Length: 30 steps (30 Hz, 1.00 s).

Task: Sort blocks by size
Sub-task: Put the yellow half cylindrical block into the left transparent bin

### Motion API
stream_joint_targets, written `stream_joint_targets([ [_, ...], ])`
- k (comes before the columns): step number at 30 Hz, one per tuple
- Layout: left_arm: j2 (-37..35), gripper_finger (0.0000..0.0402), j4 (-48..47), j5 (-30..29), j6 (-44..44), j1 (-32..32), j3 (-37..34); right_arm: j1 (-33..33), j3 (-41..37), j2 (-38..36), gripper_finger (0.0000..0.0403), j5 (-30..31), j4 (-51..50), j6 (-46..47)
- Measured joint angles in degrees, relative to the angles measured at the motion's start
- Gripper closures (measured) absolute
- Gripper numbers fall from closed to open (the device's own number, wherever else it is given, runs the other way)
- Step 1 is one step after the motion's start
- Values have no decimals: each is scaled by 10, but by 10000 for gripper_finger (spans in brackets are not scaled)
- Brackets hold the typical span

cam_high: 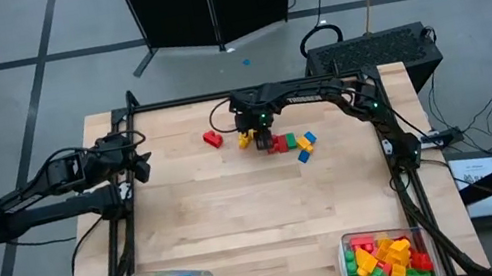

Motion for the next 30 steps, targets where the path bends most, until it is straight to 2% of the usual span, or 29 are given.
stream_joint_targets([
  [8,0,146,0,0,0,0,0,6,3,3,352,4,-33,12],
  [13,0,146,0,0,0,0,0,10,4,13,397,-3,-45,34],
  [19,0,146,0,0,0,0,0,24,4,11,403,-4,-57,68],
  [24,0,146,0,0,-1,0,0,53,4,1,403,-35,-65,109],
  [27,0,146,0,0,-1,0,0,67,12,-10,403,-29,-68,130],
  [30,0,146,0,0,-2,0,0,78,39,-17,394,6,-79,151],
])
